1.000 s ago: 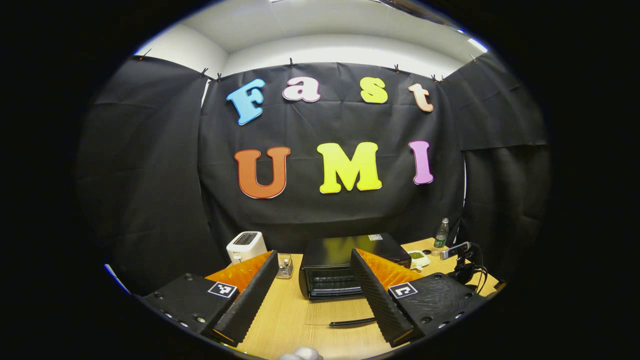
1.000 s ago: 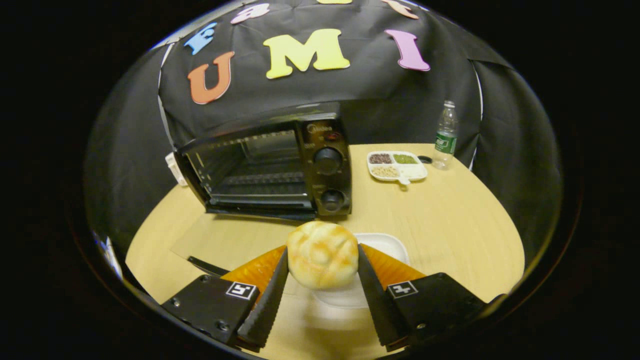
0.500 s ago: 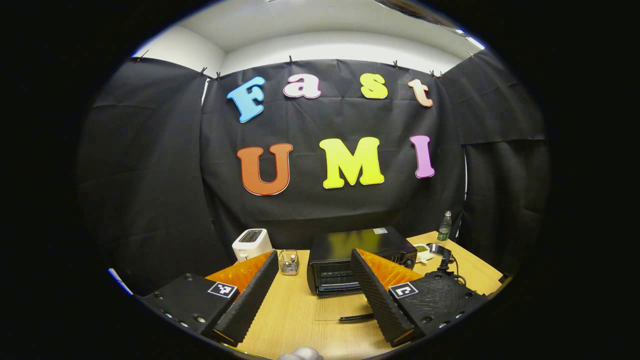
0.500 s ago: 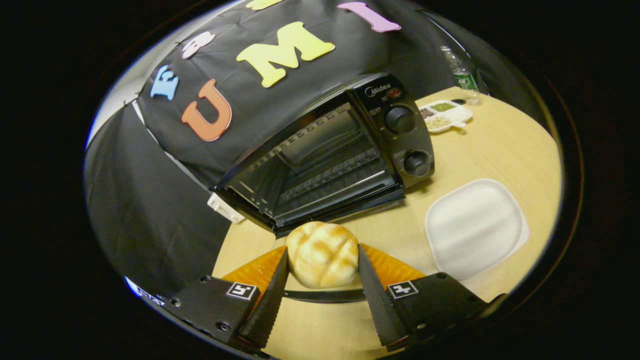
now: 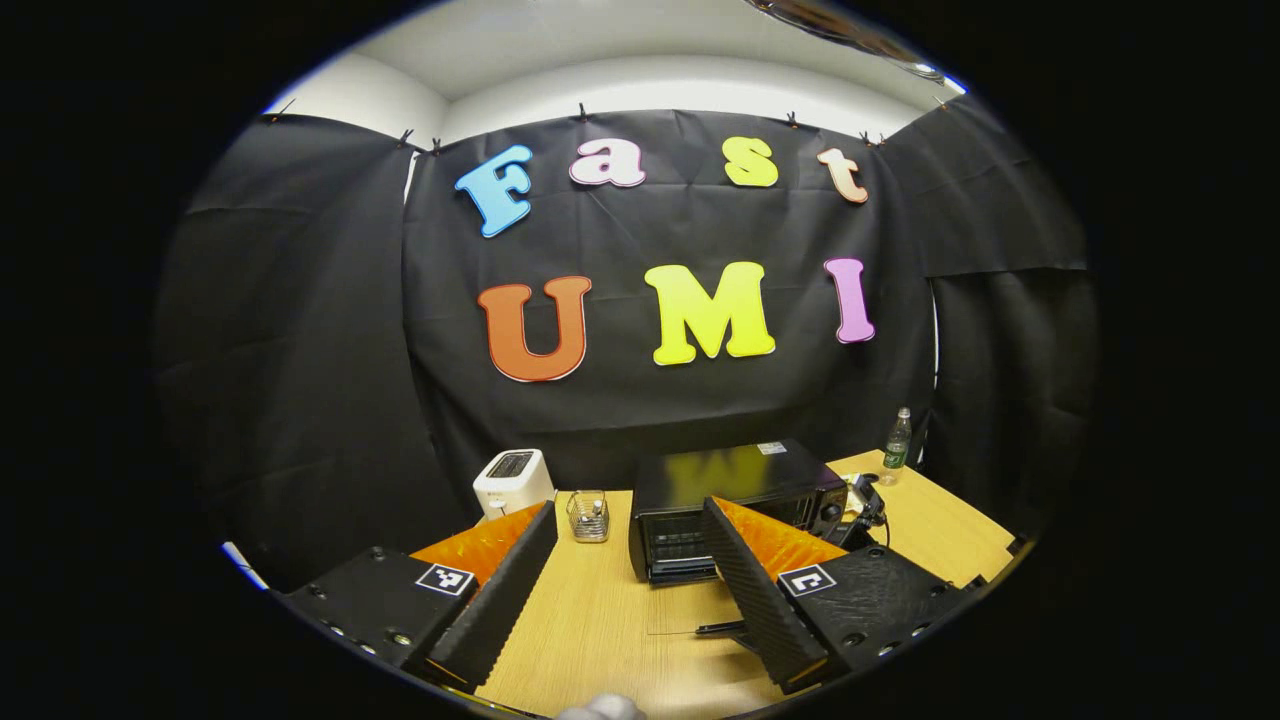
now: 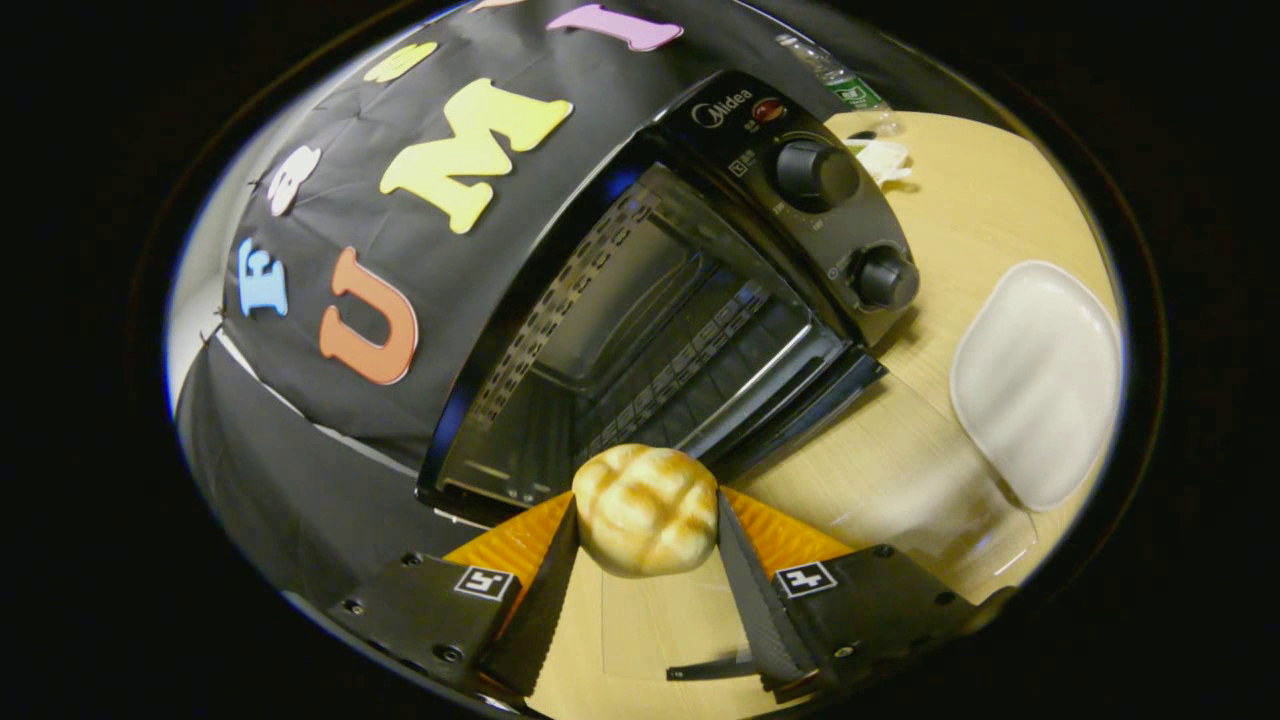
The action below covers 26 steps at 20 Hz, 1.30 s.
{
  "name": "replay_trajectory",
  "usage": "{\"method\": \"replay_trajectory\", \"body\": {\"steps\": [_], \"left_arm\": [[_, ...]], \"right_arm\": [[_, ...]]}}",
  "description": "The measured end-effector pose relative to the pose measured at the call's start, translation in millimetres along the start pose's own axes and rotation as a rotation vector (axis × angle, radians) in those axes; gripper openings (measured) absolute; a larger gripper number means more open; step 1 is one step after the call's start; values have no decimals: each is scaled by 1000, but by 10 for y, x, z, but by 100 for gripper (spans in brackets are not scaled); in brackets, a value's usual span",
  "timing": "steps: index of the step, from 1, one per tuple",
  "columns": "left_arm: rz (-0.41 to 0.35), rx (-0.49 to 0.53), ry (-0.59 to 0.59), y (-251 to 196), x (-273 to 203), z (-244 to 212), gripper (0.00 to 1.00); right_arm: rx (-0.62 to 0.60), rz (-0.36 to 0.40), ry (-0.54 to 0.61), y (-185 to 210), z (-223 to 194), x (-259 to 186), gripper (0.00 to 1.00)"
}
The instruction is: Open the electric oven with the left hand, put the food in, and close the electric oven.
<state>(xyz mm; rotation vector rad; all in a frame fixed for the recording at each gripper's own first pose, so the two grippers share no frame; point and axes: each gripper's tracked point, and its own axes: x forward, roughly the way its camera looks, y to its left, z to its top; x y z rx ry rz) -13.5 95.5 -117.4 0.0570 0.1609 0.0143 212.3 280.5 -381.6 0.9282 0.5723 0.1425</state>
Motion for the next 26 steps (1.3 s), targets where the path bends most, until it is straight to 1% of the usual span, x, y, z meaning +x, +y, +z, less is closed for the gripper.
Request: {"method": "replay_trajectory", "body": {"steps": [1, 2, 3, 6, 7, 8, 9, 10, 11, 12, 13, 14, 15, 16, 17, 19, 20, 22, 23, 26], "left_arm": [[2, 0, 3, 26, 0, -14, 95], [5, -1, 3, 48, 7, -19, 95], [6, -4, 7, 64, 19, -34, 95], [11, -2, 14, 94, 33, -60, 95], [10, -1, 17, 99, 33, -73, 95], [8, -1, 19, 96, 59, -88, 95], [10, 0, 20, 98, 60, -87, 95], [12, -1, 21, 111, 58, -85, 95], [13, -2, 24, 106, 59, -94, 95], [13, -3, 28, 106, 64, -105, 95], [14, -3, 32, 112, 70, -128, 95], [15, -2, 34, 109, 72, -130, 95], [14, -3, 36, 108, 73, -133, 95], [14, -3, 40, 114, 78, -152, 95], [13, -3, 40, 102, 94, -152, 95], [16, -5, 39, 109, 88, -149, 95], [16, -6, 38, 95, 94, -140, 95], [11, -7, 45, 70, 99, -154, 95], [6, -6, 41, 50, 95, -142, 95], [3, -2, 33, 8, 106, -136, 95]], "right_arm": [[5, -4, -14, 28, 47, 60, 80], [2, -9, -26, 40, 97, 119, 77], [2, -10, -37, 53, 135, 164, 80], [22, -20, -77, 80, 249, 305, 81], [16, -34, -85, 67, 264, 336, 78], [7, -45, -95, 63, 298, 377, 80], [4, -52, -104, 65, 322, 417, 77], [0, -50, -112, 72, 345, 442, 80], [-8, -57, -124, 70, 372, 471, 77], [-11, -61, -127, 74, 382, 512, 77], [-19, -69, -124, 75, 371, 526, 77], [-33, -82, -132, 73, 393, 543, 80], [-51, -93, -142, 71, 411, 532, 81], [-75, -107, -158, 60, 444, 521, 81], [-98, -117, -167, 62, 451, 523, 78], [-100, -123, -165, 20, 466, 542, 90], [-97, -115, -158, 20, 465, 545, 94], [-146, -120, -164, 16, 517, 517, 98], [-170, -113, -166, 64, 516, 493, 98], [-188, -106, -166, 82, 515, 423, 98]]}}
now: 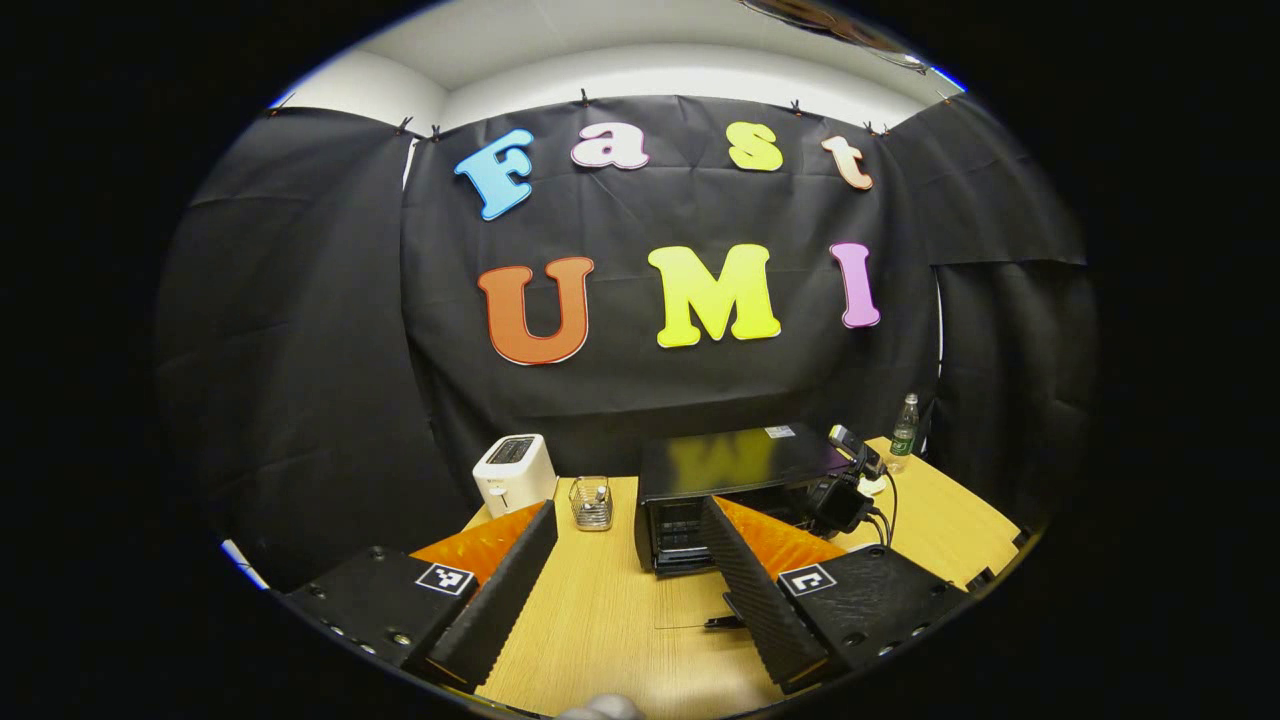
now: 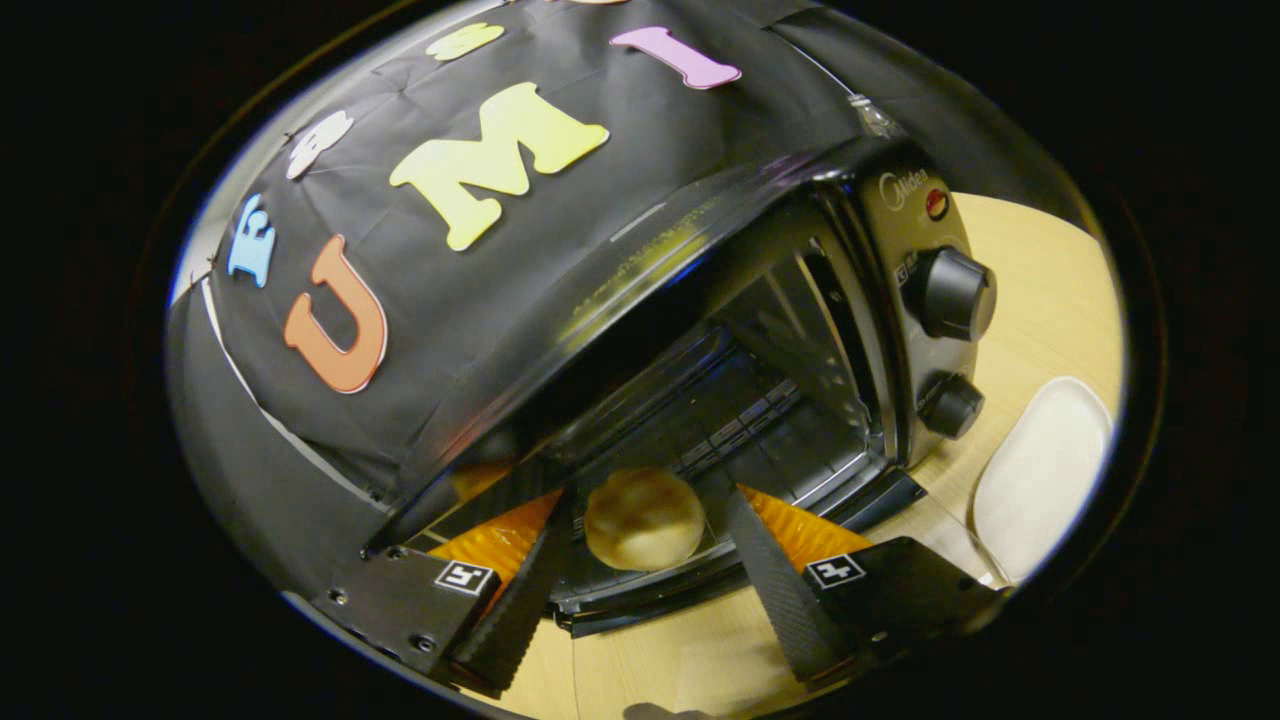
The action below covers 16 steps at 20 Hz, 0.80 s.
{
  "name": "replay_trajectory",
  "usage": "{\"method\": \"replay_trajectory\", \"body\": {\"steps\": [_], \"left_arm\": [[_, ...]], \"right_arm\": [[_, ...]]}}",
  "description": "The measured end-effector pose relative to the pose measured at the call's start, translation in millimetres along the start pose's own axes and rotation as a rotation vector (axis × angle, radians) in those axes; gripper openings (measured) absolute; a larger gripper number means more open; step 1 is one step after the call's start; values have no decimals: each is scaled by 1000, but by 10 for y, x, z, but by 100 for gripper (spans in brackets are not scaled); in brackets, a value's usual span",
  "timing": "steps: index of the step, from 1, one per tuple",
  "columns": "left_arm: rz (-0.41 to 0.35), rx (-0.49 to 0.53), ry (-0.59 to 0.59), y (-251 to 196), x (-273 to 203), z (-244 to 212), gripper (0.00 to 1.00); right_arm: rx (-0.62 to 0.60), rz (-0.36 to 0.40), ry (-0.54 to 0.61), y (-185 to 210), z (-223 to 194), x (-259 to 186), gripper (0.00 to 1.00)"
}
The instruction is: Open the electric oven with the left hand, put the food in, and close the electric oven.
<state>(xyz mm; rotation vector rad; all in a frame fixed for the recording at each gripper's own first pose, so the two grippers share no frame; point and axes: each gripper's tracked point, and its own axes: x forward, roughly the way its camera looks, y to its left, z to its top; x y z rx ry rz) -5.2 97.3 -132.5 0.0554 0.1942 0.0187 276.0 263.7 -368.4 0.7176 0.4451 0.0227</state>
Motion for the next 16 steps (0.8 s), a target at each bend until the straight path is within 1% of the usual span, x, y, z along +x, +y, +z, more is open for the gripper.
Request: {"method": "replay_trajectory", "body": {"steps": [3, 5, 7, 9, 12, 14, 16], "left_arm": [[1, -7, -6, -10, 13, -7, 95], [1, -11, -10, -20, 15, -4, 95], [-4, -14, -18, -37, 24, -14, 95], [-4, -10, -15, -72, 23, -74, 95], [-10, -18, -11, -163, 19, -263, 95], [-19, -25, -6, -238, 40, -408, 95], [-31, -24, 3, -325, 62, -527, 95]], "right_arm": [[-38, -4, -9, -29, 76, -146, 99], [-58, 14, -5, -28, 122, -290, 98], [-111, 39, -37, 12, 254, -521, 98], [-219, 63, -72, 56, 400, -831, 98], [-398, 80, -145, 84, 735, -1354, 98], [-517, 68, -208, 51, 1032, -1711, 98], [-610, 42, -266, -17, 1327, -2093, 99]]}}
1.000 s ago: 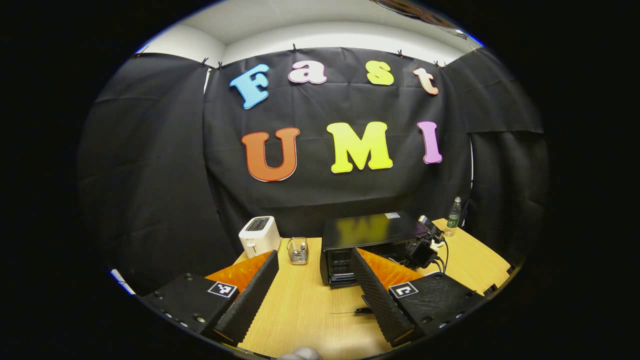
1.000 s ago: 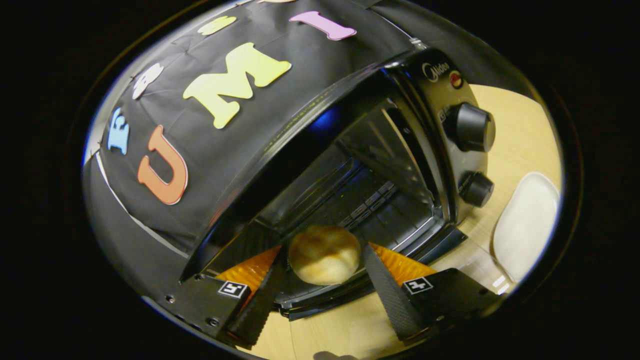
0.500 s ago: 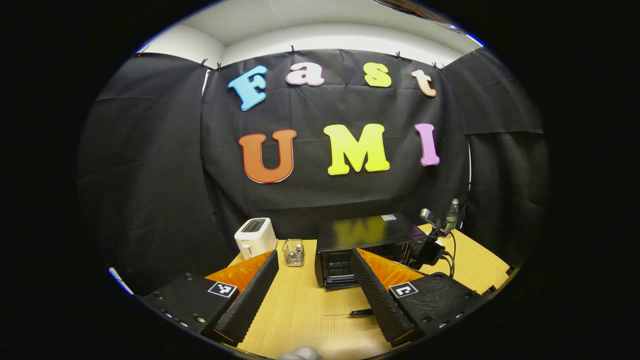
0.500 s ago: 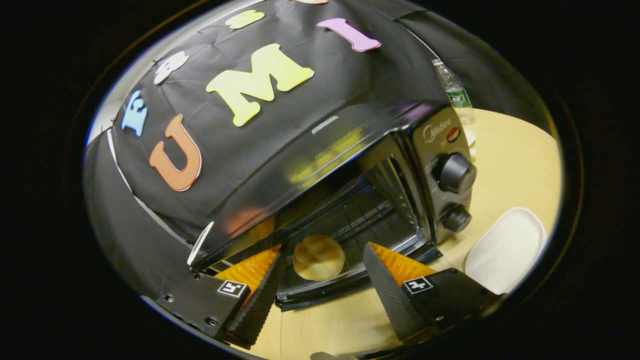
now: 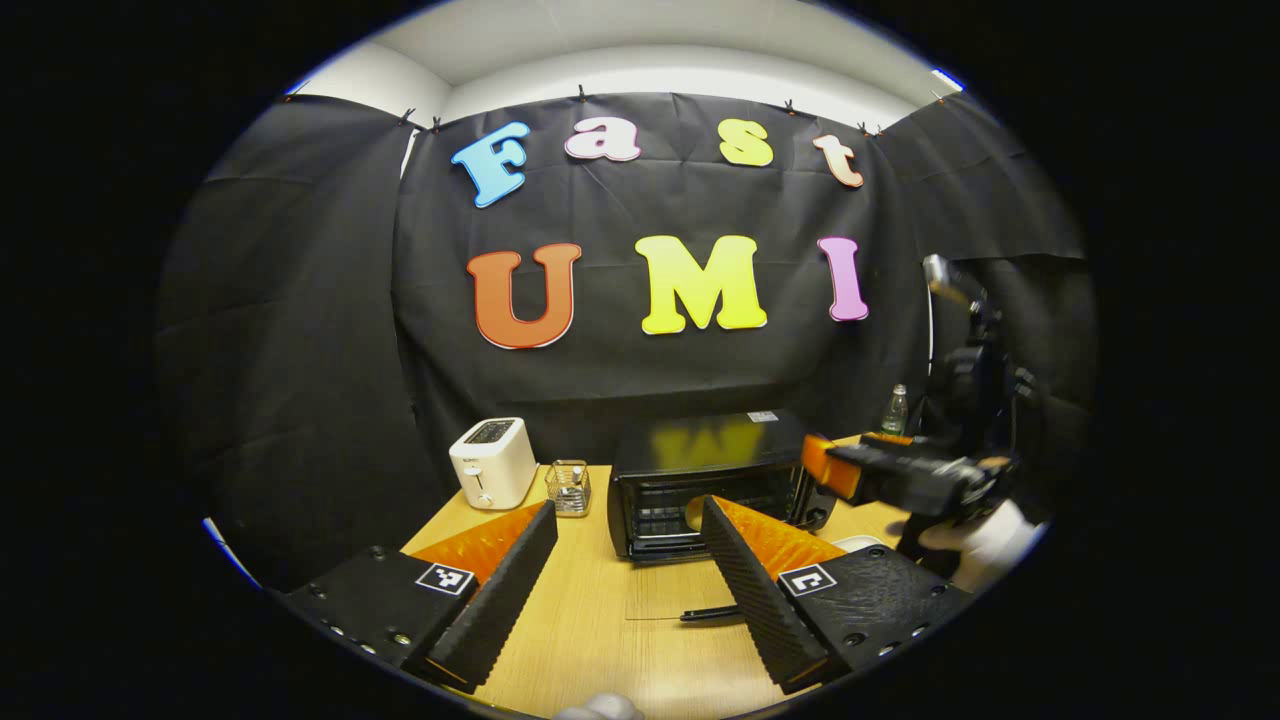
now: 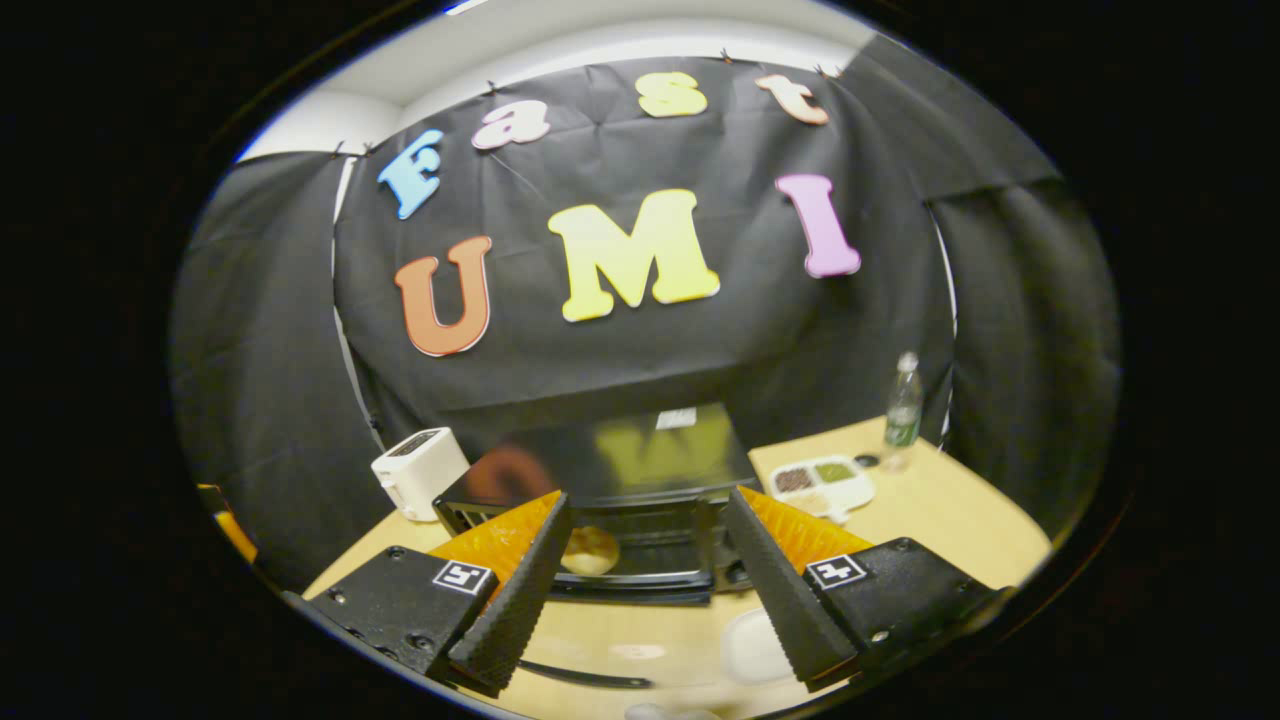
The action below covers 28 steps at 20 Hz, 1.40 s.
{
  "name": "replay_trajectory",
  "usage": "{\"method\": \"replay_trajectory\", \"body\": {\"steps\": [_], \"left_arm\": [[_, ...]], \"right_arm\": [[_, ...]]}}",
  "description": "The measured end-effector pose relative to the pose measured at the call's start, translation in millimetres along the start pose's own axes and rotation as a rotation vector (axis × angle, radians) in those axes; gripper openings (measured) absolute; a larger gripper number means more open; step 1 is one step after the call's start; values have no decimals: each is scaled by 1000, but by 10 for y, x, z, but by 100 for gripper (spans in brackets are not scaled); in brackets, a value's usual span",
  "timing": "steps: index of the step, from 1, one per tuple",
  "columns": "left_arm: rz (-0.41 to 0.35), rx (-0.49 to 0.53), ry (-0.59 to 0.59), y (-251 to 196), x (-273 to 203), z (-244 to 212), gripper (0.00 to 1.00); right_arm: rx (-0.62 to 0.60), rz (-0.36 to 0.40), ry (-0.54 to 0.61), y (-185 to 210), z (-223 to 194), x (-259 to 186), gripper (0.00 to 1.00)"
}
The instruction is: Open the electric oven with the left hand, put the food in, and close the electric oven.
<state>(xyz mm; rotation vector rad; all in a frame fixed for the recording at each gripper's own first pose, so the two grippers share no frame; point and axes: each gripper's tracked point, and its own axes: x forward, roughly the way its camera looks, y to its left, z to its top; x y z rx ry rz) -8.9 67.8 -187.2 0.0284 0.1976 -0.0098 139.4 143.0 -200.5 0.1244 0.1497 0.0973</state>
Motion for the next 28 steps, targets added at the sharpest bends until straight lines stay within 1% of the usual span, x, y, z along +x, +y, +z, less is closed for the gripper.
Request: {"method": "replay_trajectory", "body": {"steps": [1, 2, 3, 4, 5, 8, 9, 10, 12, 13, 14, 15, 16, 17, 18, 19, 20, 21, 22, 23, 24, 25, 27, 28], "left_arm": [[-5, 0, -1, -47, 5, -64, 95], [-10, 3, 1, -105, 11, -107, 95], [-17, 1, 6, -162, 32, -189, 95], [-16, 4, 14, -215, 36, -257, 95], [-18, 4, 24, -257, 39, -328, 95], [-18, 1, 41, -399, 16, -447, 95], [-16, 4, 45, -441, 13, -480, 95], [-22, 4, 56, -498, 18, -533, 95], [-23, 16, 95, -589, 18, -737, 95], [-30, 18, 116, -655, 33, -877, 95], [-37, 19, 149, -721, 52, -1030, 95], [-45, 18, 189, -780, 65, -1226, 95], [-45, 20, 227, -835, 101, -1424, 95], [-53, 4, 276, -900, 112, -1602, 95], [-57, -15, 305, -957, 144, -1775, 95], [-57, -27, 337, -1006, 189, -1926, 95], [-53, -25, 372, -1045, 229, -2069, 95], [-58, -29, 394, -1107, 246, -2191, 95], [-56, -24, 411, -1137, 285, -2335, 95], [-58, -12, 424, -1170, 371, -2420, 95], [-58, -6, 440, -1195, 436, -2502, 95], [-58, -4, 455, -1222, 479, -2560, 95], [-63, -11, 474, -1282, 568, -2561, 95], [-64, -11, 481, -1301, 587, -2585, 95]], "right_arm": [[-41, -9, -28, -84, 161, -162, 94], [-75, -27, -56, -200, 334, -307, 96], [-113, -42, -80, -321, 478, -442, 100], [-120, -56, -88, -416, 588, -568, 100], [-123, -73, -110, -515, 727, -727, 96], [-135, -115, -182, -752, 1069, -1110, 96], [-129, -115, -188, -780, 1106, -1205, 96], [-119, -121, -190, -847, 1146, -1306, 100], [-103, -131, -195, -958, 1219, -1459, 100], [-107, -134, -203, -1024, 1249, -1521, 96], [-108, -138, -195, -1073, 1245, -1577, 96], [-105, -139, -189, -1128, 1224, -1653, 100], [-105, -147, -187, -1191, 1227, -1698, 96], [-100, -151, -182, -1256, 1238, -1741, 100], [-97, -154, -177, -1304, 1239, -1778, 100], [-99, -157, -172, -1341, 1233, -1794, 96], [-106, -163, -166, -1385, 1236, -1810, 96], [-113, -166, -153, -1431, 1219, -1820, 96], [-114, -169, -150, -1466, 1214, -1830, 100], [-115, -174, -146, -1506, 1221, -1839, 96], [-116, -177, -136, -1540, 1209, -1831, 96], [-116, -183, -130, -1579, 1205, -1820, 100], [-113, -189, -122, -1634, 1205, -1807, 100], [-108, -191, -118, -1656, 1190, -1793, 96]]}}
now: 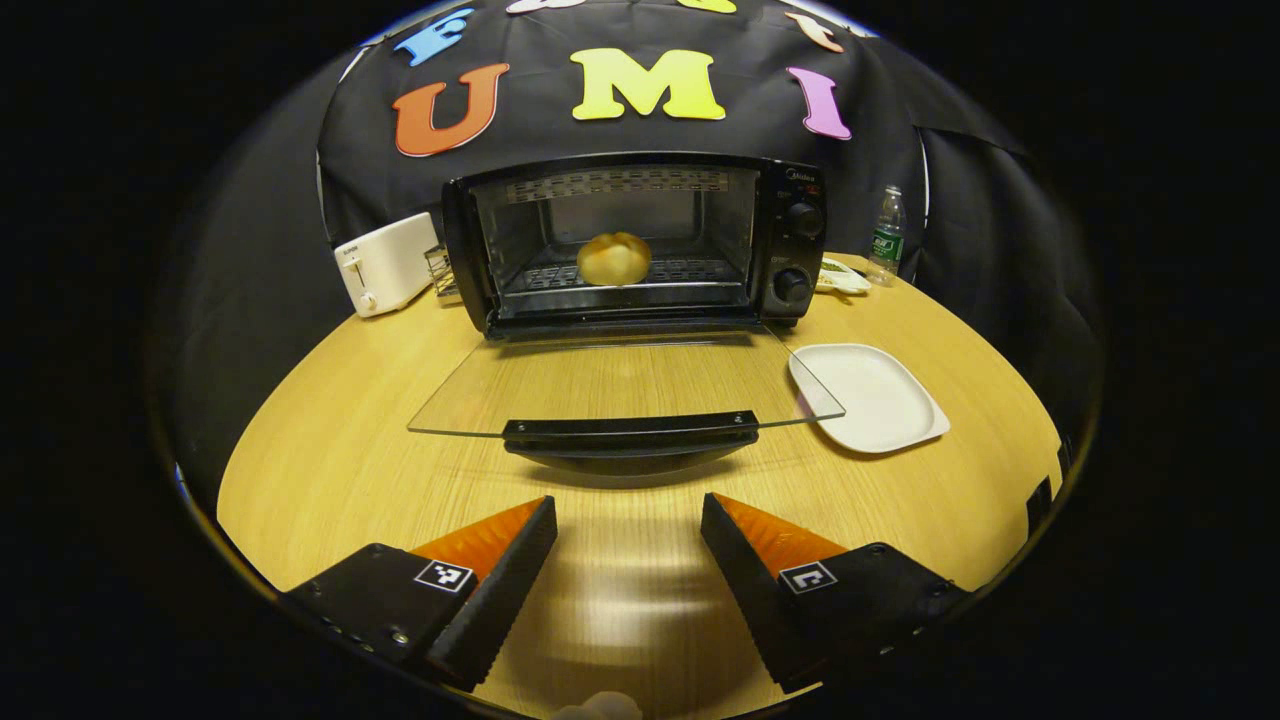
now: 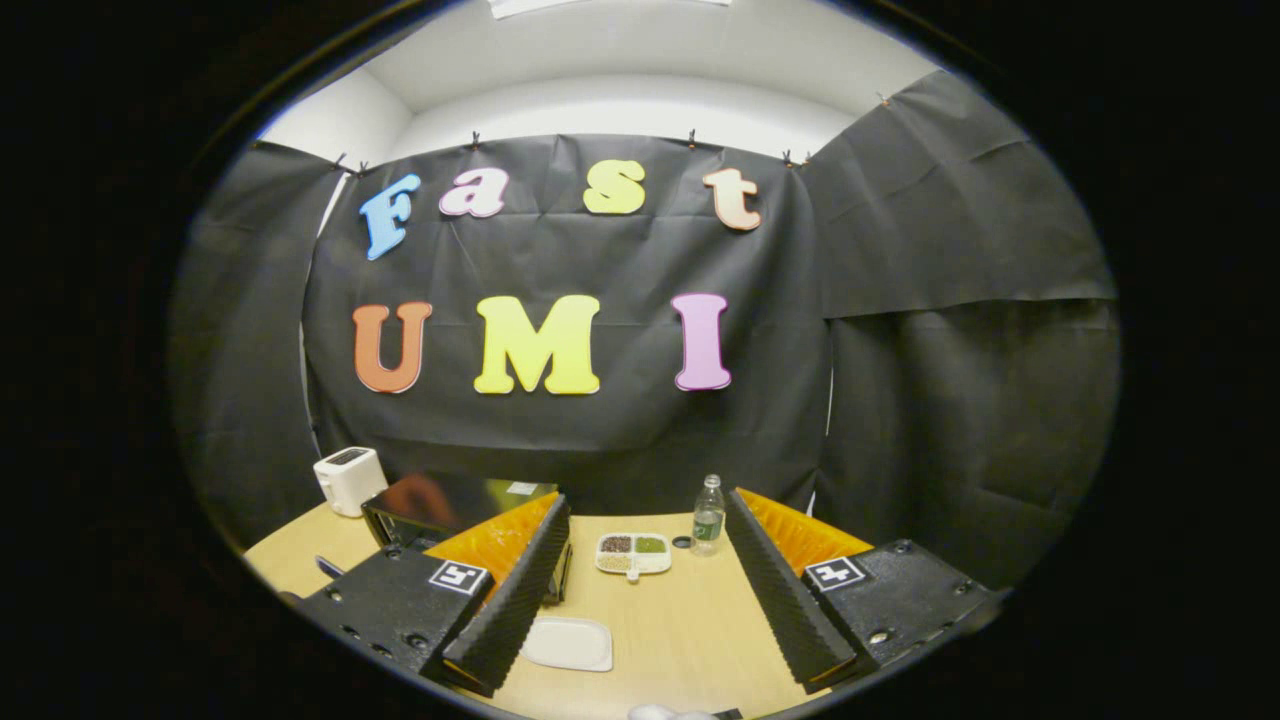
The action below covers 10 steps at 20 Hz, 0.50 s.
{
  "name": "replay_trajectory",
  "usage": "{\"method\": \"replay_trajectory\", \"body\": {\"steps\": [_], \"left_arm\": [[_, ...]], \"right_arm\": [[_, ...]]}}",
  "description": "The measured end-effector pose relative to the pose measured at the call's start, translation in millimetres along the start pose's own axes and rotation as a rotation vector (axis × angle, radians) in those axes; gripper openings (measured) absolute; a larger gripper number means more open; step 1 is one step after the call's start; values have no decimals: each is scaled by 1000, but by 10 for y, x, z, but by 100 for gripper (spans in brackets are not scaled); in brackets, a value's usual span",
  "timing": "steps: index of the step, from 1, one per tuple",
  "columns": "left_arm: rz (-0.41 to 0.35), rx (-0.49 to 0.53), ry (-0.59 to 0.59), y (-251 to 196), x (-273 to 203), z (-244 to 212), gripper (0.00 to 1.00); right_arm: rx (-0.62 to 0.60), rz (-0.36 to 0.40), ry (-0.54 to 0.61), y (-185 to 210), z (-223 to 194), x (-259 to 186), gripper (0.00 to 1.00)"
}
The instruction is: Open the electric oven with the left hand, put the food in, and close the electric oven.
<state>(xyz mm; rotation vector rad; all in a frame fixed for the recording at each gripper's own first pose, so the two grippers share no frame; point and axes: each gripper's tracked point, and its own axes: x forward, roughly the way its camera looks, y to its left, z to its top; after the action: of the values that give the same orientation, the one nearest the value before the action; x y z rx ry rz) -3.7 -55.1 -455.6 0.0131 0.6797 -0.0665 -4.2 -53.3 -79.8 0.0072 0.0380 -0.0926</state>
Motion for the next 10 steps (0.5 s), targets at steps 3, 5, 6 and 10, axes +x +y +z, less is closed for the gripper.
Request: {"method": "replay_trajectory", "body": {"steps": [3, 5, 6, 10], "left_arm": [[-2, 9, 8, 0, 107, 4, 95], [4, 18, 23, 17, 199, -18, 95], [5, 17, 30, 23, 234, -28, 96], [10, 23, 21, 39, 289, 49, 100]], "right_arm": [[7, -6, 12, -32, -29, 64, 96], [2, -7, 22, -37, -62, 93, 96], [4, -2, 29, -33, -68, 110, 100], [9, -2, 37, -23, -73, 167, 100]]}}
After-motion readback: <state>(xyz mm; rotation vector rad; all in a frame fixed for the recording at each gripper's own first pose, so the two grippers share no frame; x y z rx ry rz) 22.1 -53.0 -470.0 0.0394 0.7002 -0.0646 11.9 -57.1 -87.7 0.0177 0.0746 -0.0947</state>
